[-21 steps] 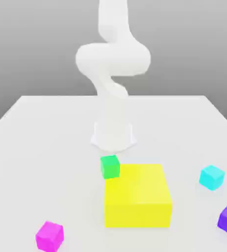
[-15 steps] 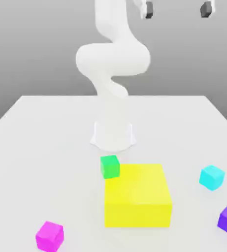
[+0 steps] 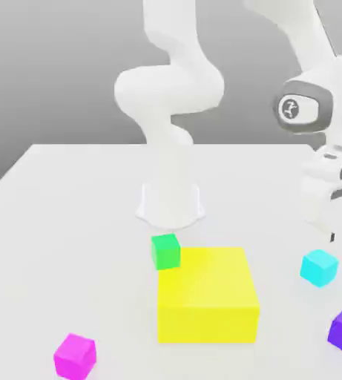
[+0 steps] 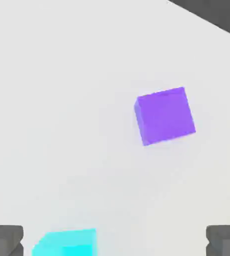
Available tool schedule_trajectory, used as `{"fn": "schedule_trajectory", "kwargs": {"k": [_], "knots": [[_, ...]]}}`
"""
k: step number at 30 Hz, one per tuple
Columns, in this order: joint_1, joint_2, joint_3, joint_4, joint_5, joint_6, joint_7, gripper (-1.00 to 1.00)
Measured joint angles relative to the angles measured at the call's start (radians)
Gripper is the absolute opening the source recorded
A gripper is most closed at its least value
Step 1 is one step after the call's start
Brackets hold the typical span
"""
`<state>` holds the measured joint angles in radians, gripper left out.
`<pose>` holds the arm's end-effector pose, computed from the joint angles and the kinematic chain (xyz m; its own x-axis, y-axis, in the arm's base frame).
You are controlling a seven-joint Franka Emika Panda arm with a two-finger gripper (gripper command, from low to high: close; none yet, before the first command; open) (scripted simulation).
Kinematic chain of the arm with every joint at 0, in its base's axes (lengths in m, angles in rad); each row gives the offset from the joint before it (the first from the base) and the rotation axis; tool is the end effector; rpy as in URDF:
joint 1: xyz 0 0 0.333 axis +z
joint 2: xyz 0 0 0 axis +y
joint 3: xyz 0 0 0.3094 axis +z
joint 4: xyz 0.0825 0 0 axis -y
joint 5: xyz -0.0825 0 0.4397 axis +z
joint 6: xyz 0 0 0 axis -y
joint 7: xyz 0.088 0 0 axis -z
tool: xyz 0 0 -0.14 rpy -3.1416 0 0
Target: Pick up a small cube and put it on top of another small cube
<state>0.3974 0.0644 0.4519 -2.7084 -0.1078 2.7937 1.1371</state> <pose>0.2768 0.3289 0.1208 0.9821 -0.1872 0.0223 -0.1868 -0.9822 -0.0207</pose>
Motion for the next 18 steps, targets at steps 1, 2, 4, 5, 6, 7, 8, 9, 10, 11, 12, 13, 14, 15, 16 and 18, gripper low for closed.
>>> {"fn": "schedule_trajectory", "kwargs": {"k": [1,2,4,5,6,7,8,9,10,11,12,13,14,15,16,18], "knots": [[0.019,0.039,-0.018,-0.003,-0.041,0.024,0.035,0.00],[0.041,0.077,-0.045,-0.001,-0.086,0.049,0.071,0.00],[0.098,0.152,-0.118,0.012,-0.174,0.101,0.139,0.00],[0.128,0.188,-0.157,0.021,-0.218,0.127,0.172,0.00],[0.165,0.223,-0.202,0.029,-0.253,0.155,0.200,0.00],[0.198,0.253,-0.241,0.036,-0.280,0.178,0.221,-1.00],[0.198,0.253,-0.241,0.036,-0.280,0.178,0.221,-1.00],[0.198,0.253,-0.241,0.036,-0.280,0.179,0.221,-1.00],[0.198,0.253,-0.241,0.036,-0.281,0.179,0.222,-1.00],[0.198,0.253,-0.240,0.036,-0.281,0.180,0.222,-1.00],[0.198,0.253,-0.240,0.036,-0.282,0.180,0.223,-1.00],[0.213,0.269,-0.259,0.040,-0.297,0.192,0.234,-1.00],[0.204,0.259,-0.247,0.037,-0.287,0.184,0.227,-1.00],[0.183,0.236,-0.221,0.031,-0.262,0.166,0.207,-1.00],[0.165,0.206,-0.195,0.024,-0.224,0.145,0.178,-1.00],[0.125,0.137,-0.135,0.007,-0.136,0.095,0.112,-1.00]]}}
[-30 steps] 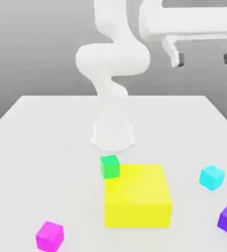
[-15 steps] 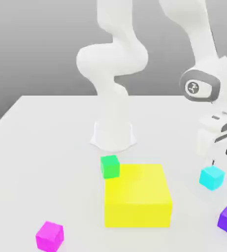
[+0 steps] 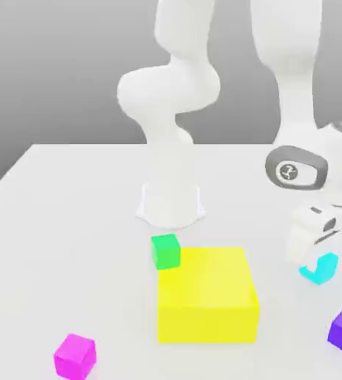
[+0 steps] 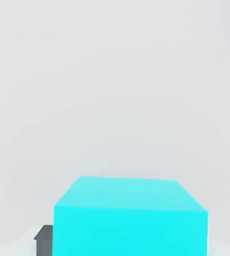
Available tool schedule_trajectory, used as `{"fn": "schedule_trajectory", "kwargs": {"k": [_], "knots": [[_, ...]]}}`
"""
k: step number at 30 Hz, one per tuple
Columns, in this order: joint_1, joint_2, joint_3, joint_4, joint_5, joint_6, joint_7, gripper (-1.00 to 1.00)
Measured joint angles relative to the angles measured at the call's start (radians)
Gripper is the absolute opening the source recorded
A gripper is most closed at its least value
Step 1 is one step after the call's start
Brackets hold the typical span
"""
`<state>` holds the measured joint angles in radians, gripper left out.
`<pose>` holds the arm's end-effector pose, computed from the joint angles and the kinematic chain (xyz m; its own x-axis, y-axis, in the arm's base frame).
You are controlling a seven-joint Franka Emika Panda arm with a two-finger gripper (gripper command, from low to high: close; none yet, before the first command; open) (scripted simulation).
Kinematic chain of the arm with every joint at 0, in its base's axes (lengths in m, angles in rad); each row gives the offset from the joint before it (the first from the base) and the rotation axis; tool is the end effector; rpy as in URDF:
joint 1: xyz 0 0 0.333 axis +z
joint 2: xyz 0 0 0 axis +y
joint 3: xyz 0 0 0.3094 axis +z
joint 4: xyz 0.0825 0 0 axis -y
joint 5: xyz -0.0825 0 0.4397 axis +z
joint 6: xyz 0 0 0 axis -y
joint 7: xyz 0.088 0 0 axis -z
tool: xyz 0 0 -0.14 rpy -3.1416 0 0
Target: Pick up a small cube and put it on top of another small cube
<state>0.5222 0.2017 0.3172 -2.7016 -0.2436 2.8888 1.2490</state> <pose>0.2574 0.3253 0.0755 0.9839 -0.1787 -0.0005 -0.1787 -0.9839 -0.0032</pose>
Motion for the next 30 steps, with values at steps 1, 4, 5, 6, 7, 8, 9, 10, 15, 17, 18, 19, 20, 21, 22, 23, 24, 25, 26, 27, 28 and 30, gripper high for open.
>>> {"fn": "schedule_trajectory", "kwargs": {"k": [1,4,5,6,7,8,9,10,15,17,18,19,20,21,22,23,24,25,26,27,28,30], "knots": [[-0.012,-0.037,0.023,-0.008,0.048,-0.026,-0.036,-1.00],[-0.068,-0.151,0.019,-0.037,0.155,-0.104,-0.110,-1.00],[-0.083,-0.188,0.006,-0.048,0.176,-0.129,-0.122,-1.00],[-0.102,-0.226,-0.015,-0.059,0.192,-0.154,-0.130,-1.00],[-0.132,-0.263,-0.036,-0.070,0.204,-0.178,-0.136,-1.00],[-0.147,-0.299,-0.057,-0.081,0.214,-0.203,-0.140,-1.00],[-0.166,-0.336,-0.078,-0.092,0.221,-0.228,-0.142,-1.00],[-0.187,-0.372,-0.100,-0.103,0.227,-0.254,-0.143,-1.00],[-0.309,-0.552,-0.206,-0.159,0.234,-0.379,-0.132,-1.00],[-0.362,-0.624,-0.246,-0.181,0.232,-0.429,-0.125,-1.00],[-0.390,-0.660,-0.265,-0.192,0.231,-0.454,-0.120,-1.00],[-0.418,-0.696,-0.284,-0.203,0.230,-0.479,-0.116,-1.00],[-0.447,-0.733,-0.302,-0.214,0.228,-0.504,-0.112,-1.00],[-0.475,-0.768,-0.319,-0.225,0.227,-0.528,-0.108,-1.00],[-0.500,-0.794,-0.334,-0.236,0.226,-0.543,-0.104,-1.00],[-0.513,-0.790,-0.341,-0.246,0.225,-0.528,-0.103,-1.00],[-0.521,-0.771,-0.344,-0.256,0.226,-0.500,-0.102,-1.00],[-0.525,-0.744,-0.344,-0.265,0.226,-0.463,-0.103,-1.00],[-0.527,-0.714,-0.345,-0.275,0.226,-0.424,-0.103,-1.00],[-0.529,-0.682,-0.345,-0.284,0.226,-0.382,-0.103,-1.00],[-0.530,-0.649,-0.344,-0.294,0.226,-0.339,-0.103,-1.00],[-0.531,-0.625,-0.344,-0.301,0.226,-0.309,-0.103,1.00]]}}
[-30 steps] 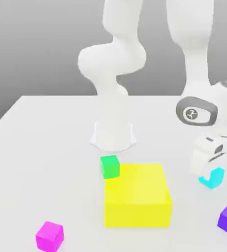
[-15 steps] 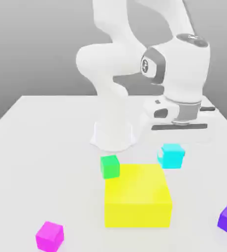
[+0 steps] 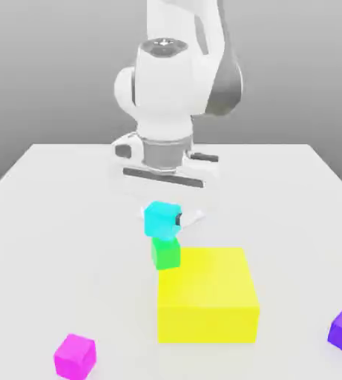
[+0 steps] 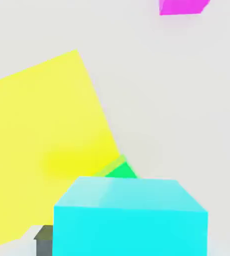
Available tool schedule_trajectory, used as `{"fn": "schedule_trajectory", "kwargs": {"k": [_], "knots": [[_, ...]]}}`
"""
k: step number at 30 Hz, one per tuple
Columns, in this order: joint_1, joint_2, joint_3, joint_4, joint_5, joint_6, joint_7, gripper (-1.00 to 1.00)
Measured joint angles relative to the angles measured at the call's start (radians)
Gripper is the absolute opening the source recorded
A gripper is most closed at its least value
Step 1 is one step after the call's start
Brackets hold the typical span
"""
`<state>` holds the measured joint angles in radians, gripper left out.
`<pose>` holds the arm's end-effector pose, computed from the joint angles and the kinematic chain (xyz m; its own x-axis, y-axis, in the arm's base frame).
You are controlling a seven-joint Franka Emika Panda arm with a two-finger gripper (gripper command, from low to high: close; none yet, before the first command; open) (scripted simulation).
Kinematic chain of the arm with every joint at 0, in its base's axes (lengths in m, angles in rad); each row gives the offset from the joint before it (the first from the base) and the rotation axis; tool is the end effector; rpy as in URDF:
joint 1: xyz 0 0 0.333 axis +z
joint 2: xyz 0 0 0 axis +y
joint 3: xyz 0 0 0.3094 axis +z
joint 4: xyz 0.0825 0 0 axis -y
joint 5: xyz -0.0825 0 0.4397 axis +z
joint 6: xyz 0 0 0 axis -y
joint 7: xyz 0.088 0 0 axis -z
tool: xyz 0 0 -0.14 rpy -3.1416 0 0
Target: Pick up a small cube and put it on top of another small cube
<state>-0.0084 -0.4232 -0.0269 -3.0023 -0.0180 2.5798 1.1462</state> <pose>0.3404 -0.0095 0.1811 0.3958 -0.9184 -0.0010 -0.9184 -0.3958 -0.0012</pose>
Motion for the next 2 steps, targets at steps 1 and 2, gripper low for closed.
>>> {"fn": "schedule_trajectory", "kwargs": {"k": [1,2], "knots": [[0.000,0.000,0.000,0.000,0.000,0.000,0.000,1.00],[0.000,0.000,0.000,0.000,0.000,0.000,0.000,1.00]]}}
